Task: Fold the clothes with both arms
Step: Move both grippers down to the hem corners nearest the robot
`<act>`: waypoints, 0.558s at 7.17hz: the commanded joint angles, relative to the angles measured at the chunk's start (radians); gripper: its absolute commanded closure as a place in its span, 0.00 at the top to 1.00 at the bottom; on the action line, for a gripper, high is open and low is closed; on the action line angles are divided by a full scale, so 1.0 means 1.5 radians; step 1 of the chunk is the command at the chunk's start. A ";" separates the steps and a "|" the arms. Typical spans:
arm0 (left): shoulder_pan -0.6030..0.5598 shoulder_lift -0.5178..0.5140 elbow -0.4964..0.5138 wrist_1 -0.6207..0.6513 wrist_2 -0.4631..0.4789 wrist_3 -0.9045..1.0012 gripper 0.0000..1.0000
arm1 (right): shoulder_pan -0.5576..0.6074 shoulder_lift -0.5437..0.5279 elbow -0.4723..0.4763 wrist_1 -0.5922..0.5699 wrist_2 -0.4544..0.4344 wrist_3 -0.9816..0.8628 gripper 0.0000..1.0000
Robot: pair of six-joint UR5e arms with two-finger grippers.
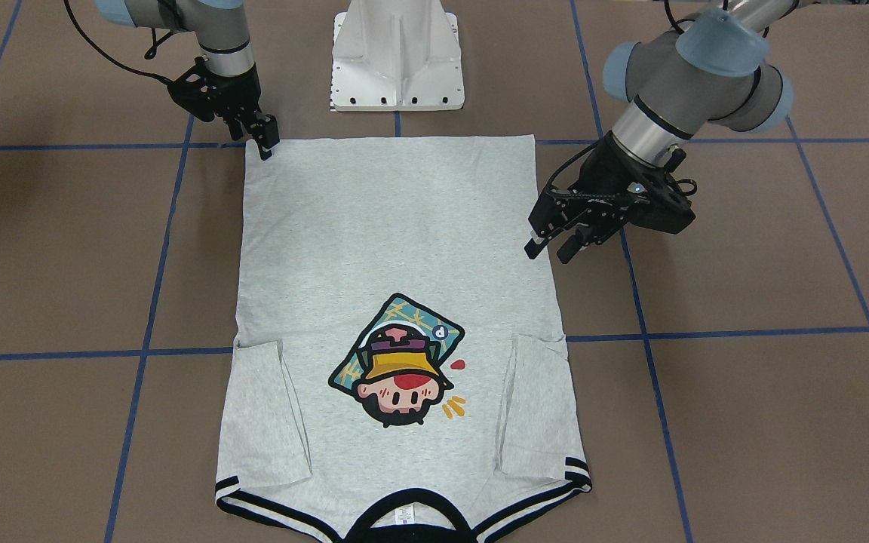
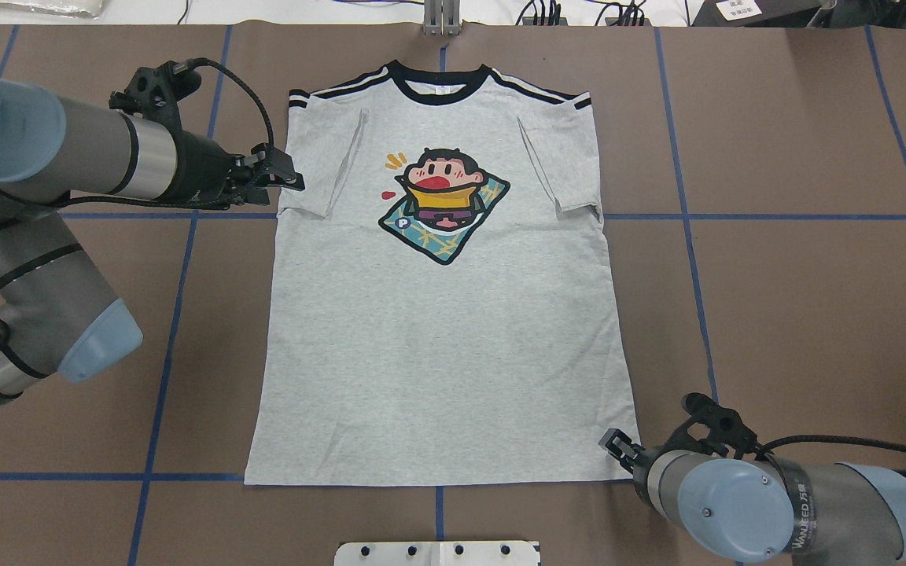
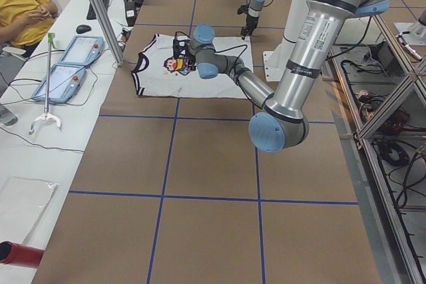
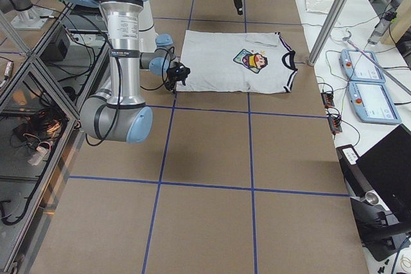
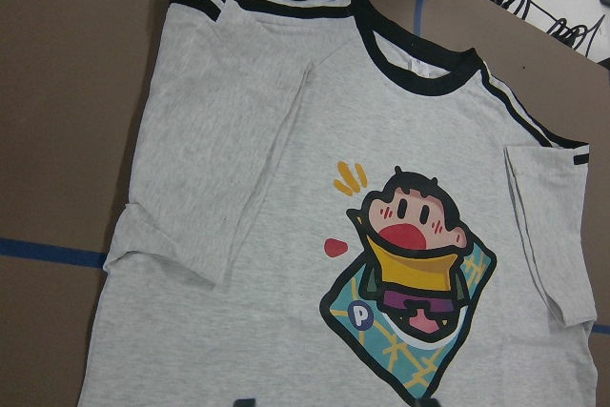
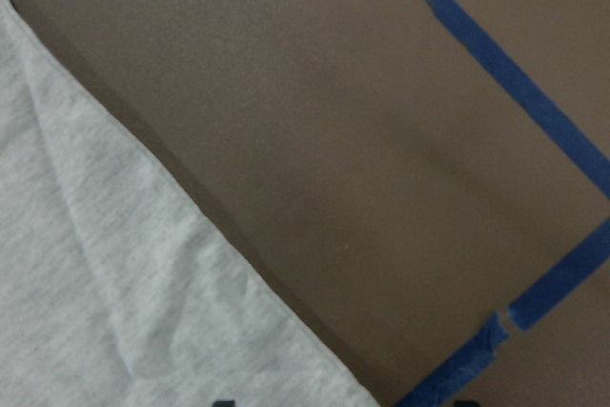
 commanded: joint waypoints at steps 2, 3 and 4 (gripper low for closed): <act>0.002 0.001 0.007 -0.001 0.001 0.001 0.65 | -0.007 0.000 0.008 -0.002 0.000 0.018 0.30; 0.003 0.001 0.008 -0.001 0.001 0.000 0.65 | -0.005 0.000 0.009 -0.002 0.000 0.018 0.00; 0.003 0.001 0.008 -0.001 0.001 0.001 0.65 | -0.005 0.000 0.011 -0.002 0.000 0.018 0.00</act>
